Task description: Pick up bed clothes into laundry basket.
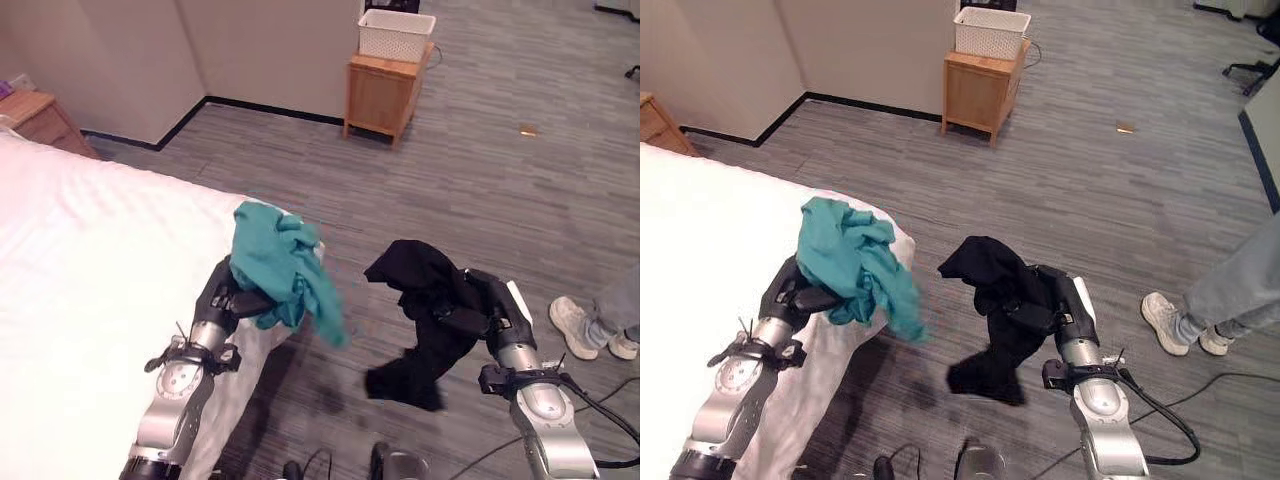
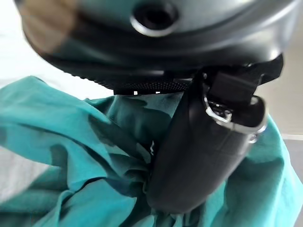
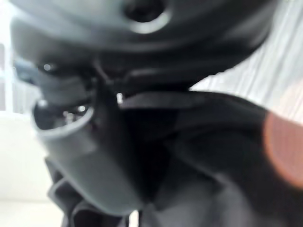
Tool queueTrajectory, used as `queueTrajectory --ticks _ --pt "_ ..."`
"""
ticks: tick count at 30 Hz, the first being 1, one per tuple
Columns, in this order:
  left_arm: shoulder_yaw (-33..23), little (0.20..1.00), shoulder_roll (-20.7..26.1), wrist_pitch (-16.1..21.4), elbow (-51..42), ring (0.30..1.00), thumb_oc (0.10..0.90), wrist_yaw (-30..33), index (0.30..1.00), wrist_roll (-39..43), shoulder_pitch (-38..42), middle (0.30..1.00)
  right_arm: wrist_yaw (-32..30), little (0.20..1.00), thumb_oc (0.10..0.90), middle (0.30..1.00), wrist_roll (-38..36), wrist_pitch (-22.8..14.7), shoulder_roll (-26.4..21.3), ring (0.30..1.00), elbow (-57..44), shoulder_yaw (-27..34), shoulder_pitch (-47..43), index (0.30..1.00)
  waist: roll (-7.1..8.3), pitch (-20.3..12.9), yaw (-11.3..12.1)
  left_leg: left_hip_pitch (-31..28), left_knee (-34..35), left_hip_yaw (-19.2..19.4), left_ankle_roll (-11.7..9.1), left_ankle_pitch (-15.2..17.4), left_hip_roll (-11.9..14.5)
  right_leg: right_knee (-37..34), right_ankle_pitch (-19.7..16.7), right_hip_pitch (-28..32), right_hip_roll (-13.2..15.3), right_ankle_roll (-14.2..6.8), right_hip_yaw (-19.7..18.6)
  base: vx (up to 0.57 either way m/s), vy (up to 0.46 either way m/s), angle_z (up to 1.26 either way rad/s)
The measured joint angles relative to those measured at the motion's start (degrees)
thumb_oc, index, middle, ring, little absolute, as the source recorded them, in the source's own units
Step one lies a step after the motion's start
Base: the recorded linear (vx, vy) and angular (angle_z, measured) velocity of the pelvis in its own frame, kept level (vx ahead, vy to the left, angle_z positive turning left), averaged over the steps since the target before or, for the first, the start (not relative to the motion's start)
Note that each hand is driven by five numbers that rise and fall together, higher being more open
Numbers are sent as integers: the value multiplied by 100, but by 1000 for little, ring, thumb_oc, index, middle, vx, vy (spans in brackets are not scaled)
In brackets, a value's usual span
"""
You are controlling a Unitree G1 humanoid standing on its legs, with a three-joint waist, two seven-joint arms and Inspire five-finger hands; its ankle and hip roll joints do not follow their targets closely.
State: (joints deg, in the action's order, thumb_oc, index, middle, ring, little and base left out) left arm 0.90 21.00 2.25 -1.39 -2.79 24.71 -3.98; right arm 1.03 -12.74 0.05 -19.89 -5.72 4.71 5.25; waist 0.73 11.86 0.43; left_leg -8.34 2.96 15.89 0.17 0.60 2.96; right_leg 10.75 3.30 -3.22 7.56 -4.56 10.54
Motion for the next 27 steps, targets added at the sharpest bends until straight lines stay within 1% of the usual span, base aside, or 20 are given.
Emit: queueTrajectory --ticks 1,2,3,4,6,7,8,10,11,12,13,14,16,18,21,22,23,24,27 --pt "25 300 -17 -6 99 300 400 5 300 -2 -22 300 -9 300 400 300 -46 -4 25 300 4 -13 -18 300 -42 -22 -3 24 17 11 -111 -73 88 -239 -151 80 -135 59 -35 -24 -100 -49" --pt "40 300 -38 -7 170 300 400 0 300 -3 -22 300 -13 300 400 300 -84 -11 22 300 7 -27 -20 300 -41 -22 -8 18 28 15 -141 -92 139 -432 -230 161 -225 117 -57 12 -63 -34" --pt "57 300 -47 -19 263 300 400 1 300 -5 -44 300 -11 300 400 300 -130 -9 22 300 15 -56 -18 300 3 -35 28 7 30 92 -172 -113 258 -816 -442 288 -358 181 -87 35 -74 -30" --pt "79 300 -73 -21 284 300 400 -18 300 -10 -66 300 6 300 400 300 -194 -15 17 300 14 32 77 300 46 -64 -53 -23 47 65 -185 -121 344 -963 -485 397 -481 230 -121 35 -73 -26" --pt "91 300 -95 -21 284 300 400 -22 300 -19 -79 300 6 300 400 300 -210 -25 16 300 14 107 188 300 56 -100 -162 -74 62 42 -188 -123 372 -1044 -499 482 -521 247 -117 3 -22 -2" --pt "99 300 -99 -18 271 300 400 -15 300 -30 -75 300 4 300 400 300 -232 -32 17 300 14 160 323 300 36 -149 -247 -124 134 -16 -214 -140 376 -1114 -521 536 -537 244 -89 -11 -33 3" --pt "80 300 -178 -16 271 300 400 102 300 -64 -57 300 128 300 400 300 -231 -30 18 300 14 146 857 300 -75 -318 -288 -153 198 -70 -222 -145 196 -1315 -661 631 -391 103 -90 1 -22 4" --pt "122 300 -212 55 390 300 400 243 300 -67 -44 300 52 300 400 300 -519 -235 38 300 301 60 783 300 -60 -338 -285 -162 198 -94 -223 -146 208 -1339 -669 658 -374 109 -18 9 -7 3" --pt "137 300 -320 52 582 300 400 375 300 -68 -13 300 -33 300 400 300 -770 -313 149 300 711 23 663 300 -22 -385 -286 -188 198 -106 -223 -146 204 -1412 -691 733 -367 114 6 24 -20 11" --pt "160 300 -396 31 868 300 400 491 300 -69 -40 300 -165 300 400 300 -904 -305 306 300 1139 15 613 300 12 -454 -265 -207 198 -149 -223 -146 202 -1522 -717 817 -373 119 20 22 -21 11" --pt "161 300 -396 28 884 300 400 494 300 -69 -43 300 -171 300 400 300 -909 -305 312 300 1161 16 612 300 13 -455 -265 -207 199 -154 -223 -146 202 -1526 -719 822 -373 118 20 13 -20 12" --pt "163 300 -398 -2 1092 300 400 576 300 -79 -69 300 -242 300 400 300 -954 -285 364 300 1327 16 624 300 4 -450 -261 -186 199 -210 -223 -146 202 -1593 -749 846 -377 117 28 11 -26 8" --pt "142 300 -392 -43 1308 300 400 665 300 -126 -78 300 -275 300 400 300 -1032 -270 392 300 1418 11 625 300 -23 -448 -262 -168 198 -235 -223 -146 207 -1594 -752 836 -375 118 42 10 -34 6" --pt "125 300 -380 -64 1309 300 400 735 300 -125 -67 300 -288 300 400 300 -1032 -270 394 300 1393 14 603 300 -32 -453 -267 -167 198 -232 -223 -146 200 -1594 -759 831 -371 112 37 22 -41 -1" --pt "227 300 -135 -76 1304 300 400 748 300 -182 134 300 -334 300 400 300 -1026 -271 363 300 1388 25 501 300 -61 -460 -314 -156 200 -193 -223 -145 182 -1604 -776 769 -380 93 -5 26 -27 -8" --pt "230 300 -88 -80 1288 300 400 762 300 -192 285 300 -387 300 400 300 -1007 -273 341 300 1374 60 483 300 -75 -467 -400 -155 198 -128 -224 -145 181 -1628 -799 726 -385 83 -54 36 -22 -11" --pt "251 300 -56 -79 1281 300 400 798 300 -193 353 300 -384 300 400 300 -996 -273 341 300 1375 96 465 300 -87 -469 -416 -155 200 -80 -225 -145 166 -1601 -807 722 -374 87 -63 38 -20 -29" --pt "252 300 -48 -69 1259 300 400 829 300 -231 494 300 -452 300 400 300 -973 -272 335 300 1356 169 464 300 -121 -482 -457 -175 200 -27 -224 -145 153 -1596 -838 688 -371 91 -163 37 -21 -28" --pt "374 300 -128 -55 1259 300 400 850 300 -223 850 300 -509 300 400 300 -761 -273 291 300 1334 430 594 300 -153 -500 -603 -192 201 115 -222 -143 129 -1594 -880 647 -358 67 -314 19 -19 -28"
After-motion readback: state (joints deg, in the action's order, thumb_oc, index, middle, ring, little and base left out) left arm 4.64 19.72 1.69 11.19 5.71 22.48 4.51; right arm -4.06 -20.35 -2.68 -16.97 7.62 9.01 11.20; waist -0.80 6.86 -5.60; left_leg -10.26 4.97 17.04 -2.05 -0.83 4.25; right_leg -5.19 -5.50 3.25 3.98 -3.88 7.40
